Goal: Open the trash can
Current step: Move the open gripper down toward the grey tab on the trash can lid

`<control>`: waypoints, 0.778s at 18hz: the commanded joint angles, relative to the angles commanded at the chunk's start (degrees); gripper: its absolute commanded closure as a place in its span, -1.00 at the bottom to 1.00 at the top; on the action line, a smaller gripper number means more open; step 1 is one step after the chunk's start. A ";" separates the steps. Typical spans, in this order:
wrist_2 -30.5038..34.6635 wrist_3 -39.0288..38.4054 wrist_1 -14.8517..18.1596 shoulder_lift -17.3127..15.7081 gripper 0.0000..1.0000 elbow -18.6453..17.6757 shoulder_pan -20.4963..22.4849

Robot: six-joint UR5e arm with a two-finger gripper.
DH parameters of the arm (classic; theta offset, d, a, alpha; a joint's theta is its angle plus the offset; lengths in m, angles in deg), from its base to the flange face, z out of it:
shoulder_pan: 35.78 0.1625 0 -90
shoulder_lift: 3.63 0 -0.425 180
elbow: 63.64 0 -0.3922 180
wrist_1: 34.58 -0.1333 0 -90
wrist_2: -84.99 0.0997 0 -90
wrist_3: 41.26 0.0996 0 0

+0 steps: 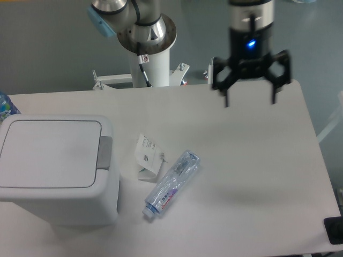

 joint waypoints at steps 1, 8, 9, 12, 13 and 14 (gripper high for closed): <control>-1.75 -3.25 0.00 0.70 -1.00 0.35 -1.67; -12.04 -10.48 -0.17 2.20 -1.00 0.53 -5.99; -13.61 -10.83 -0.61 2.29 -1.00 0.53 -6.08; -16.00 -11.19 -1.32 3.34 -1.00 0.27 -6.61; -16.00 -11.19 -1.32 3.61 -1.00 0.18 -6.87; -15.91 -11.19 -1.32 3.78 -1.00 0.09 -7.40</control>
